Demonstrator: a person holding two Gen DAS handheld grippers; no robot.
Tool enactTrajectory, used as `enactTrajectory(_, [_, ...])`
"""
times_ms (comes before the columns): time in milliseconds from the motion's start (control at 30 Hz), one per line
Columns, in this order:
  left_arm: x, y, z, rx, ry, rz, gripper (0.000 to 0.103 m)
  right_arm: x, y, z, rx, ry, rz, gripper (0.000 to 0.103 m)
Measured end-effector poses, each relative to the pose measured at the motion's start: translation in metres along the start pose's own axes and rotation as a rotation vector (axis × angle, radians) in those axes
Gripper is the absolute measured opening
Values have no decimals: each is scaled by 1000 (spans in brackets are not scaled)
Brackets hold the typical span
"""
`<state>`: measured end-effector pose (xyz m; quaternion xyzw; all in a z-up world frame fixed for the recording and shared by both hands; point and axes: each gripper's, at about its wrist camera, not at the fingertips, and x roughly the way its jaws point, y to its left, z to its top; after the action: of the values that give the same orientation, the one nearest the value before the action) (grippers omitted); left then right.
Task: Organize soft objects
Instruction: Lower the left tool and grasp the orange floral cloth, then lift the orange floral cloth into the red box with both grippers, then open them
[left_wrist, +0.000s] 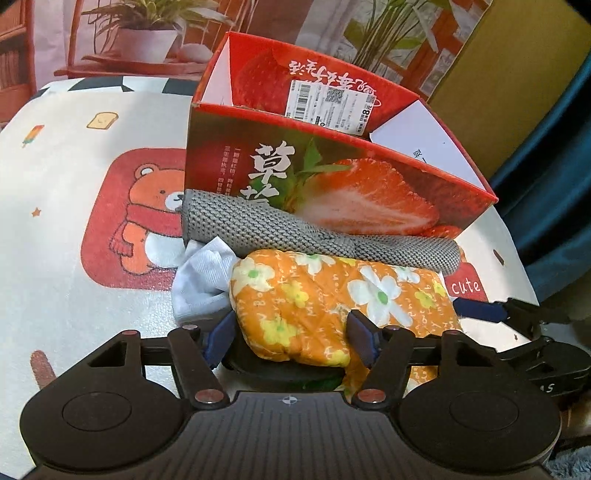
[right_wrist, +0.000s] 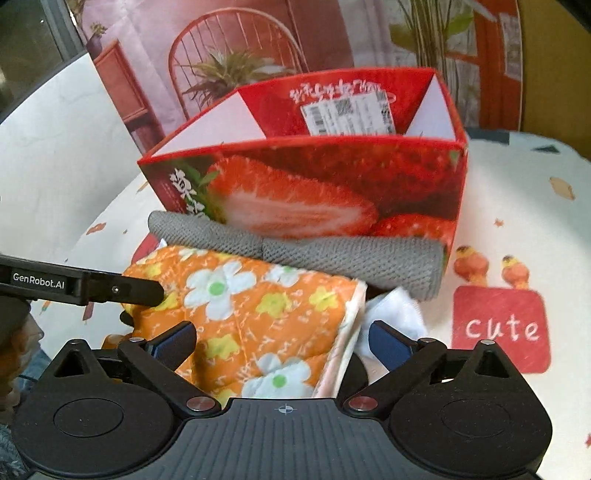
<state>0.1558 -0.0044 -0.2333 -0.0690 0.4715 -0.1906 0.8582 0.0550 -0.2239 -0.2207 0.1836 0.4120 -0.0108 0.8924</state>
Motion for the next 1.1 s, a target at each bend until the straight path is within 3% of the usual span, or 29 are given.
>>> enactTrajectory(500, [5, 3, -3, -20, 3, -20, 63, 12, -1, -2, 20, 33, 29, 88])
enactTrajectory(600, [2, 1, -2, -8, -7, -33, 54, 12, 1, -2, 14, 27, 30, 83])
enactTrajectory(900, [-5, -4, -3, 33, -31, -24, 44, 3, 4, 1, -23, -10, 25, 67])
enactTrajectory(1100, [-12, -4, -1, 35, -63, -38, 36, -3, 5, 3, -37, -40, 32, 48])
